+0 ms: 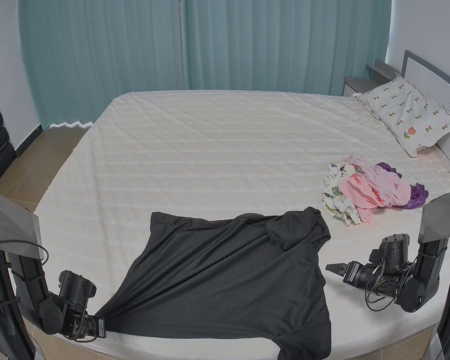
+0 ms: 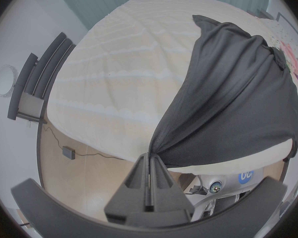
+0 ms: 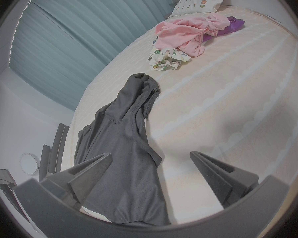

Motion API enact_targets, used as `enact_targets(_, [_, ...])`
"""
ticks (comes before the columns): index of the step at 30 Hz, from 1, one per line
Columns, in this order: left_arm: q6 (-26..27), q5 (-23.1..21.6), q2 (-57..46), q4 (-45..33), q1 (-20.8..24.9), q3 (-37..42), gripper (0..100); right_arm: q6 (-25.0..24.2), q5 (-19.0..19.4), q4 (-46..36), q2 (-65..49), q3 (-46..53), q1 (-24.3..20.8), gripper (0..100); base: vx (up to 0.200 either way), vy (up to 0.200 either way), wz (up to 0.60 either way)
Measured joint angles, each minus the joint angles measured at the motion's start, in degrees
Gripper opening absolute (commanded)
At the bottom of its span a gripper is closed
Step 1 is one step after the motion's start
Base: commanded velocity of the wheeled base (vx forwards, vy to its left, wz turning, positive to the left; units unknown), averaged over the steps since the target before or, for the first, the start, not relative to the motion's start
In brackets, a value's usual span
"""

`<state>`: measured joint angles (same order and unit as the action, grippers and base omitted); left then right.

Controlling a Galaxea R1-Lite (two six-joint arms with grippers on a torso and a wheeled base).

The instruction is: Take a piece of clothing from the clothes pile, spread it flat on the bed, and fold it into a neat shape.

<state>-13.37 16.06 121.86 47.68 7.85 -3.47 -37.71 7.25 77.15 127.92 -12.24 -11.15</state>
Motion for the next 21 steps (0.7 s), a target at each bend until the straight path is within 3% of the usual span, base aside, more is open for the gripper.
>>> enact_targets(21, [9.24, 0.0, -1.07, -9.23, -15.23, -7.22, 0, -0.52, -0.9, -0.02, 6.31, -5.47, -3.69, 100, 0.0, 0.0, 0.0])
